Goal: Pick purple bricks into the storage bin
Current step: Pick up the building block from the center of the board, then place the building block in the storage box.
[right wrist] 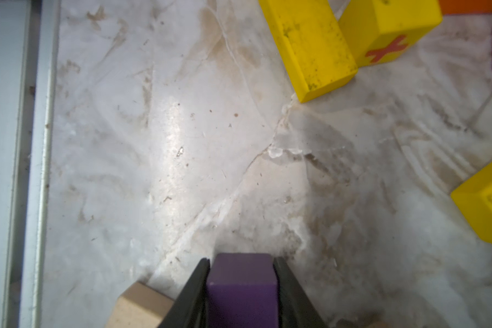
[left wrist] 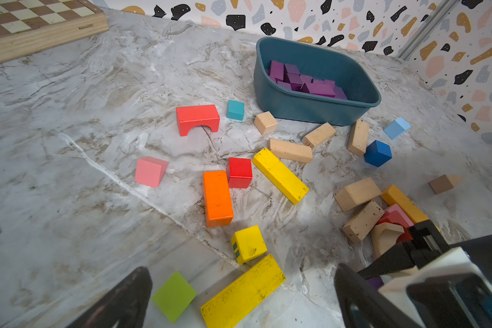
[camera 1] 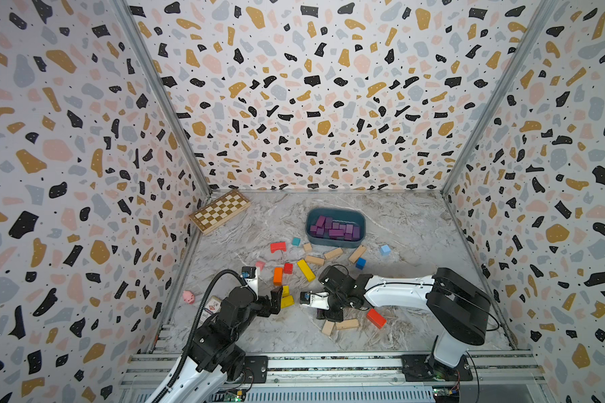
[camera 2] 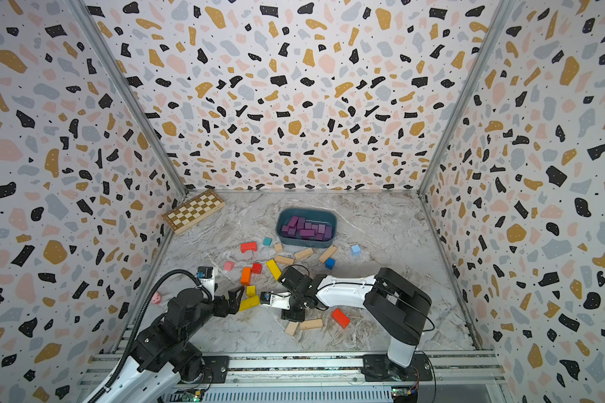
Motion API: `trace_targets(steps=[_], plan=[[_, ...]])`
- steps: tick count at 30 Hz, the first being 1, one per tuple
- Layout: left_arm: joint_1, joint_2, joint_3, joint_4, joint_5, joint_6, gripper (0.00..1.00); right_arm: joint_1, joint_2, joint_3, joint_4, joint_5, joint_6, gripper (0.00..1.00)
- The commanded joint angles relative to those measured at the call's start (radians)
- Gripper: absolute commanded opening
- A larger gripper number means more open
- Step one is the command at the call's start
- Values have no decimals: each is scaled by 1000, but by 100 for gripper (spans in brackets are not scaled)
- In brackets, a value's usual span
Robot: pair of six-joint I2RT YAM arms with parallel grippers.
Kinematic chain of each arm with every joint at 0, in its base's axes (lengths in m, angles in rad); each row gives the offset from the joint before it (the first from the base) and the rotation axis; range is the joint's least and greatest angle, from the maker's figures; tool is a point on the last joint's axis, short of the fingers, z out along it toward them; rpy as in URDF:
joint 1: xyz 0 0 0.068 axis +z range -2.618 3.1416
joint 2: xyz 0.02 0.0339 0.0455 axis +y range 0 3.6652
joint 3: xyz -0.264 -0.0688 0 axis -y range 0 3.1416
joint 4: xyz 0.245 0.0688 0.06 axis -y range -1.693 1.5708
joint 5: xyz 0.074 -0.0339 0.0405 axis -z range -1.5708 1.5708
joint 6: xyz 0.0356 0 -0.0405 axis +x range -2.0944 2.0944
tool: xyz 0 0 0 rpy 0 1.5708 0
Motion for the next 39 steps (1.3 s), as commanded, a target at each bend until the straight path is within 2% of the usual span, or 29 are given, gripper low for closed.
trace_targets(steps=[1,6,11,14,19,26,30,35,39], plan=[[-2,5,-8,22,-2,12,99,-8,-12,33,-52,-25,-8,31],[-2,13,-6,25,-3,11,99,-13,-43,40,-58,-20,-45,22],[-2,31,-3,31,-4,11,99,-52,-87,88,-86,-20,-79,21],[-2,34,-3,33,0,13,99,-113,-131,129,-102,-24,-121,20],[-2,39,-3,38,2,14,99,-281,-147,268,-147,-37,-166,20],[-2,43,-1,37,2,14,99,-495,-13,535,-262,-31,-203,20],[-2,43,-1,39,2,14,99,-576,91,648,-327,-18,-237,20],[-2,48,0,39,4,15,99,-641,193,695,-369,-25,-358,20],[-2,54,0,41,4,16,99,-675,255,706,-352,-40,-405,20]])
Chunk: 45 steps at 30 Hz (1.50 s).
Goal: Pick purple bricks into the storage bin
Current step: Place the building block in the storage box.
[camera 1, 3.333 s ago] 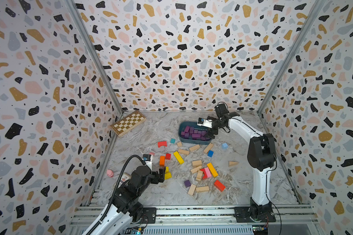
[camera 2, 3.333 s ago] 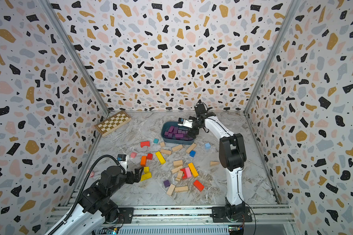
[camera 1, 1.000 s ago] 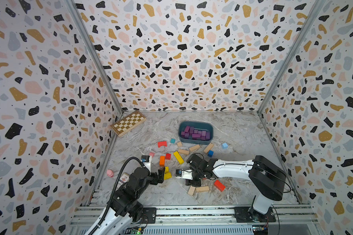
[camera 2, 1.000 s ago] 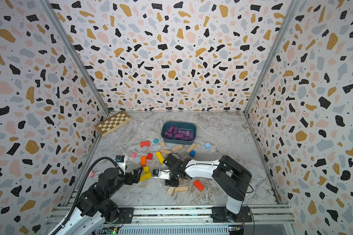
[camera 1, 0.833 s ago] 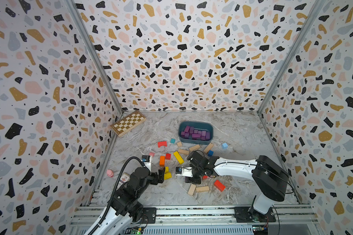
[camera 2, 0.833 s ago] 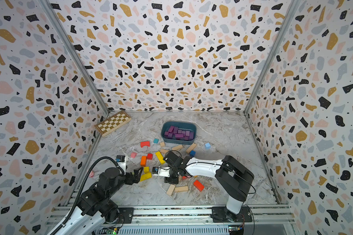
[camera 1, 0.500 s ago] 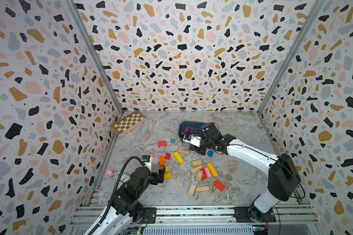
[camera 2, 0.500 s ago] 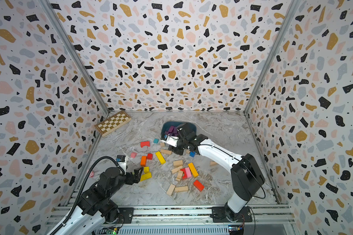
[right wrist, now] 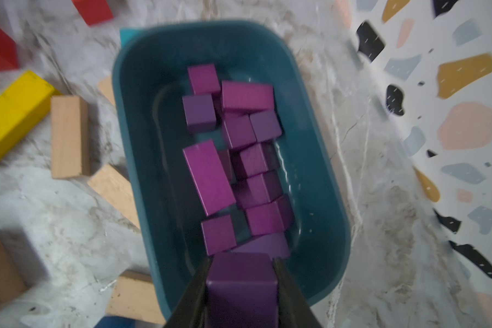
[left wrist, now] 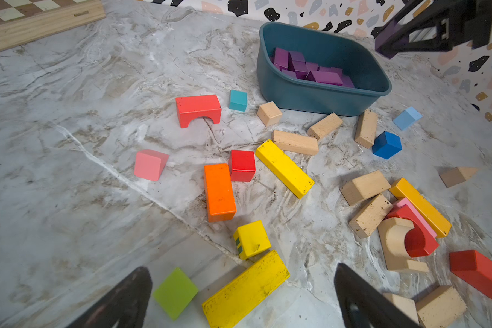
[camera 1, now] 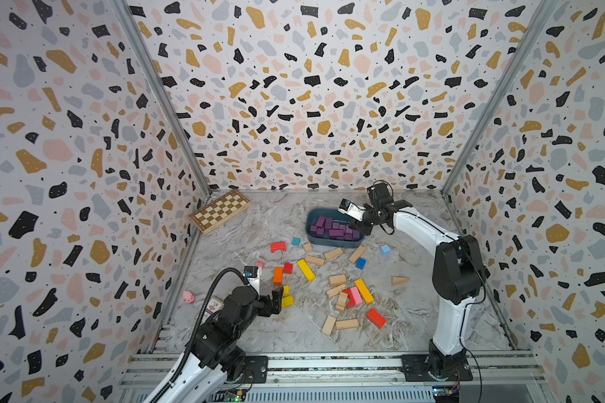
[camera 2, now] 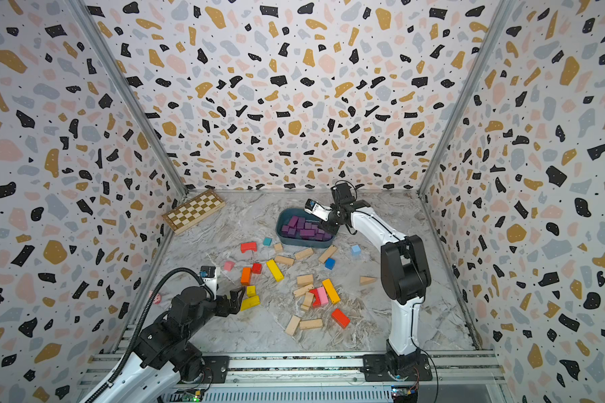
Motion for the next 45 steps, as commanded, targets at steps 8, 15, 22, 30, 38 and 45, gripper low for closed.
trace_targets(steps=[8,15,22,30,38,45], plan=[[-2,18,3,37,1,13,99,-27,60,80,-58,-70,-85,20],[-2,16,2,38,3,12,99,-8,76,78,-66,-74,-90,23],[-2,13,2,37,4,12,99,8,82,84,-75,-74,-88,26],[-2,12,2,38,4,13,99,14,61,51,-62,-76,-67,29],[-2,11,2,37,6,14,99,23,41,30,-46,-77,-57,35],[-2,7,2,35,6,14,99,37,8,-2,-23,-57,-59,49]])
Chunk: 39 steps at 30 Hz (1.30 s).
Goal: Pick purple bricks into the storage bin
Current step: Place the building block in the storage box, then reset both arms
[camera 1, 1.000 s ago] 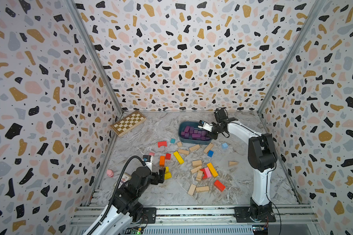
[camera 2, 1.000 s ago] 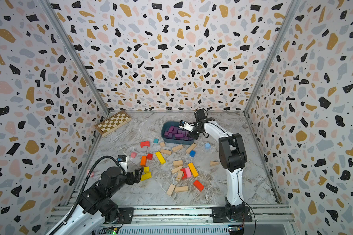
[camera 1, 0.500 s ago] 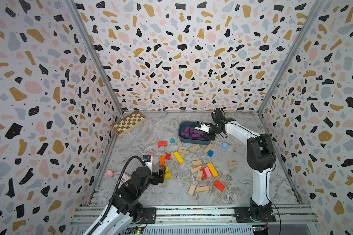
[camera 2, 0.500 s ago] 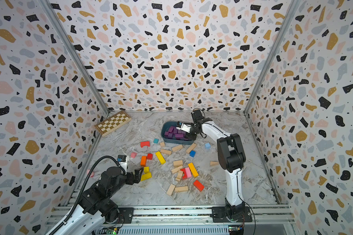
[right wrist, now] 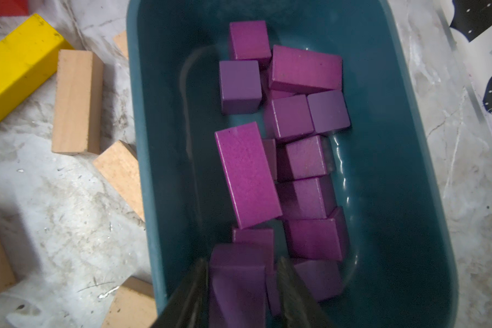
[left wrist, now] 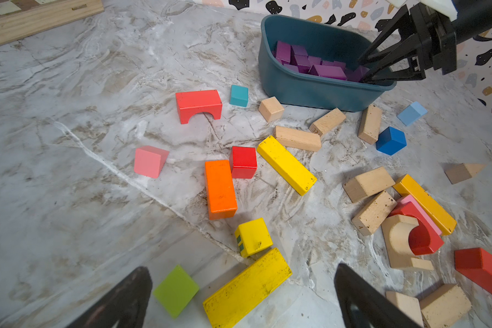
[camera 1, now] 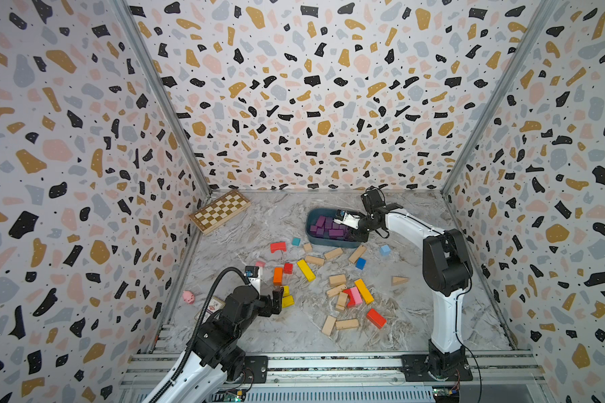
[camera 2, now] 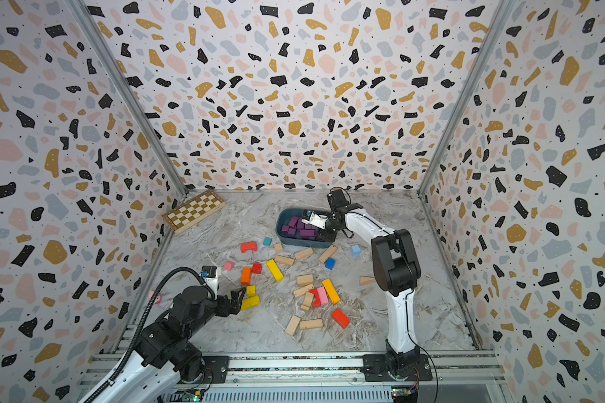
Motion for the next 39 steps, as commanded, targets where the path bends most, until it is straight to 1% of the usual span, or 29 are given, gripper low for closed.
trace_targets(steps=[1,10,11,12,13,16,19,22,25,27,29,30,31,33,35,37,39], plan=[[-2,-9,2,35,6,14,99,15,-82,-28,14,4,7,51],[-2,-12,0,34,7,14,99,9,-155,-63,53,19,34,55],[-2,-11,0,33,7,14,99,5,-171,-70,65,14,44,64],[-2,-11,0,35,6,14,99,2,-191,-82,82,10,54,98],[-2,-10,0,35,7,14,99,-2,-210,-96,101,10,63,100],[-2,-10,0,36,4,14,99,-14,-278,-141,155,11,94,100],[-2,-7,2,37,1,13,99,-36,-351,-194,211,9,164,100],[-2,8,7,69,-11,31,99,-73,-463,-315,327,10,259,100],[-2,41,40,104,-77,58,99,-111,-601,-502,491,44,355,100],[-2,67,63,146,-137,85,99,-132,-700,-643,604,105,408,100],[-1,99,78,212,-221,118,99,-160,-799,-800,740,178,477,100],[4,118,82,249,-239,140,99,-177,-839,-866,795,192,511,100],[15,147,91,302,-245,172,99,-197,-878,-939,854,208,546,100],[61,227,125,352,-238,198,99,-223,-944,-1058,952,254,611,100],[137,325,164,383,-217,208,99,-236,-991,-1161,1041,308,642,100],[211,403,175,434,-217,204,99,-238,-1010,-1236,1116,350,646,100],[282,457,157,509,-245,195,99,-241,-1005,-1285,1182,379,662,100]])
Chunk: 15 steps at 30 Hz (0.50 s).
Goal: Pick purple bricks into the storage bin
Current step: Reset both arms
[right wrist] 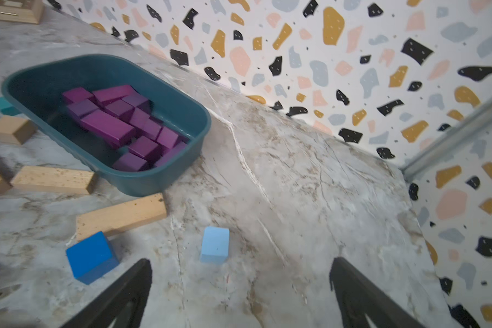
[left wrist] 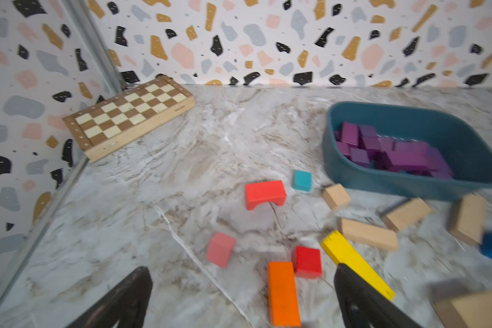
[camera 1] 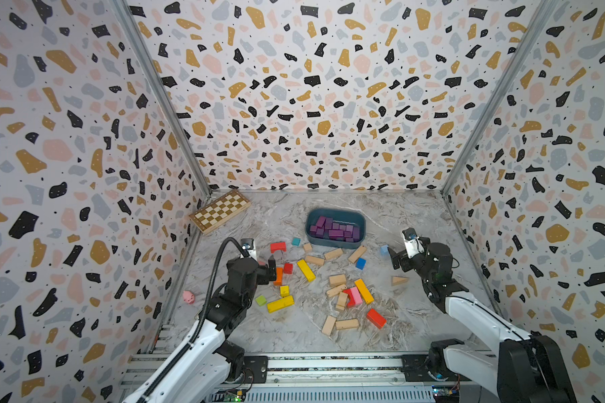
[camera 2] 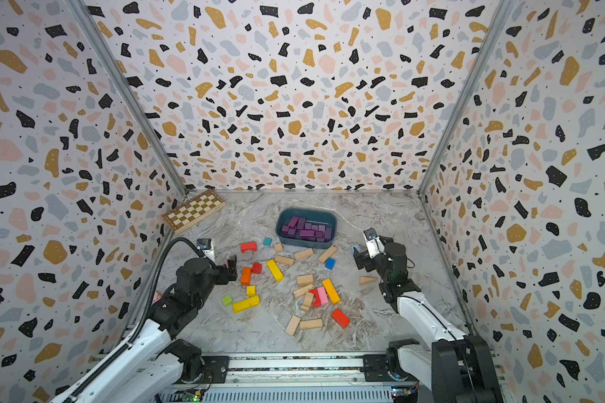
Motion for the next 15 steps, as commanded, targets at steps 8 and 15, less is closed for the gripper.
trace_targets(steps=[8,15], plan=[[243,347,-75,477,-37,81,99,-42,142,-148,509,61,141,100],[272,504,-56,582,-24,137,99,-123,385,-163,738,11,202,100]])
